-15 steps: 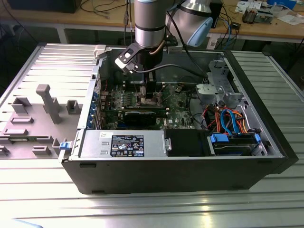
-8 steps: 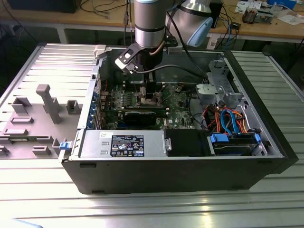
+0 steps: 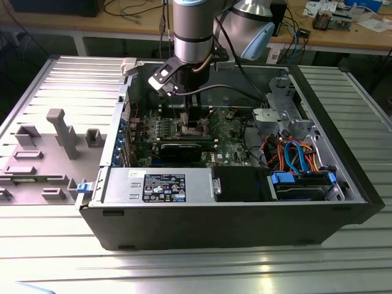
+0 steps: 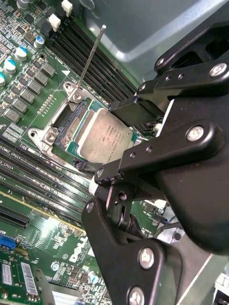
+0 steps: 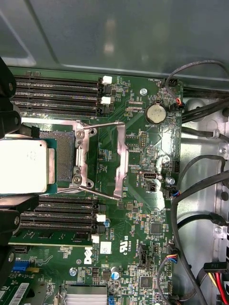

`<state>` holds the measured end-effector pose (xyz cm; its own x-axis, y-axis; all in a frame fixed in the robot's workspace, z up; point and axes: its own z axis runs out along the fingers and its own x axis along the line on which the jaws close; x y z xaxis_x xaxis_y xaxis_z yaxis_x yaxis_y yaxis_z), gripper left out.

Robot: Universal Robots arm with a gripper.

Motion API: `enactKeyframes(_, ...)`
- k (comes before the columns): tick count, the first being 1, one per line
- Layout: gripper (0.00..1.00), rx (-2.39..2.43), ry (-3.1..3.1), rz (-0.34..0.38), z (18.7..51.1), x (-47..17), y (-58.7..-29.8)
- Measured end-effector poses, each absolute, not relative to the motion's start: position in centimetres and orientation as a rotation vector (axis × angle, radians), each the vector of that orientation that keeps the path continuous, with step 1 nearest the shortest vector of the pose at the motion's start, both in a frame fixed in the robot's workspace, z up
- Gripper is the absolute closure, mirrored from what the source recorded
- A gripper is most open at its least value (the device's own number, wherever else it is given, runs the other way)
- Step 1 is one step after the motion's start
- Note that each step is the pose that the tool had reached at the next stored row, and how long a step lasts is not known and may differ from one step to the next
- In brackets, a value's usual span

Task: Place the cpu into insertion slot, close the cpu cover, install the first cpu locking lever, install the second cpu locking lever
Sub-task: 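Place the cpu into insertion slot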

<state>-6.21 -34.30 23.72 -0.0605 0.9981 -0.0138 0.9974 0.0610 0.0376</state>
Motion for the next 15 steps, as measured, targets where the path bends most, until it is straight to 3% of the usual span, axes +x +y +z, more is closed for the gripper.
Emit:
enactKeyframes(3, 0.45, 2.128, 2.261, 0.027, 23.7, -6.2, -34.3)
enactKeyframes(5, 0.45, 2.114, 2.248, -0.006, 21.7, -6.2, -34.3)
enactKeyframes(15, 0.45, 2.111, 2.245, -0.012, 21.6, -6.2, -34.3)
